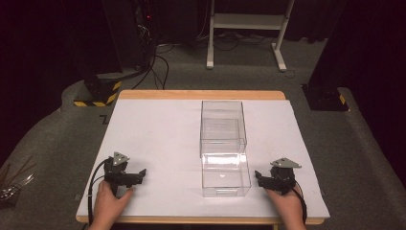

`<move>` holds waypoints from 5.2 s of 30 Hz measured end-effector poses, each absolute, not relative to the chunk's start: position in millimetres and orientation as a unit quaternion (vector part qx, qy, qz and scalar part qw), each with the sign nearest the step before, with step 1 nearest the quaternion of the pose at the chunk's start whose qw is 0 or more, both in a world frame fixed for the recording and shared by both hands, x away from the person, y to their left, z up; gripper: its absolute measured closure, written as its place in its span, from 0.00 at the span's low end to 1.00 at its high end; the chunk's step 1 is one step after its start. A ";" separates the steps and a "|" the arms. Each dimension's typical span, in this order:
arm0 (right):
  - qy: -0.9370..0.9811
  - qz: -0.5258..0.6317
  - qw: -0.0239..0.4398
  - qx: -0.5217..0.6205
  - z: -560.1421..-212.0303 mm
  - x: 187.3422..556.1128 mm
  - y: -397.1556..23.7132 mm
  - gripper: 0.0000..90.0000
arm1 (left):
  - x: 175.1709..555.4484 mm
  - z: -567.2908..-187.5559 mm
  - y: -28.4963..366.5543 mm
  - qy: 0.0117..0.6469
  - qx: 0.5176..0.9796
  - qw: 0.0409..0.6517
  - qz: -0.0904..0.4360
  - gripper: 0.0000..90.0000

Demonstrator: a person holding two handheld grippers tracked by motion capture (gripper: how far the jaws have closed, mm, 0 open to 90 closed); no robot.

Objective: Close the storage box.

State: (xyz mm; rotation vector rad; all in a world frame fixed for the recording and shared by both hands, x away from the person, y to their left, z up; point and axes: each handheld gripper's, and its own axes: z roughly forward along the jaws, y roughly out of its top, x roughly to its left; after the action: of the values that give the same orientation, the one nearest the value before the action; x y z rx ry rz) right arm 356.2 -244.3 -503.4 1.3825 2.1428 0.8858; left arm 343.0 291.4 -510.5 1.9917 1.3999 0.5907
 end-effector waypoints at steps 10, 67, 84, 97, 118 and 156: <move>0.775 0.321 0.219 0.499 -503.5 356.4 -244.5 0.20 | 343.0 -510.4 291.5 0.530 0.756 0.312 0.224 0.01; 0.748 0.411 0.249 0.458 -459.3 331.4 -243.4 0.12 | 343.1 -510.5 291.3 0.531 0.755 0.313 0.225 0.01; 0.733 0.442 0.250 0.452 -444.0 321.6 -244.5 0.12 | 343.1 -510.5 291.4 0.530 0.755 0.312 0.225 0.01; 0.729 0.463 0.248 0.439 -433.9 312.6 -241.9 0.13 | 343.0 -510.5 291.3 0.531 0.755 0.313 0.225 0.01; 0.741 0.488 0.221 0.404 -432.5 293.4 -223.1 0.13 | 343.0 -510.5 291.3 0.531 0.755 0.312 0.225 0.01; 0.761 0.489 0.192 0.382 -443.6 291.1 -199.3 0.12 | 343.1 -510.6 291.2 0.531 0.755 0.314 0.224 0.01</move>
State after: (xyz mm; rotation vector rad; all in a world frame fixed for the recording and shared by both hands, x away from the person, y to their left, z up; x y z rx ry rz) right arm 291.1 -199.3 -443.6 1.0727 2.1359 1.3721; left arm 343.1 291.2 -510.6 1.9897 1.4004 0.5910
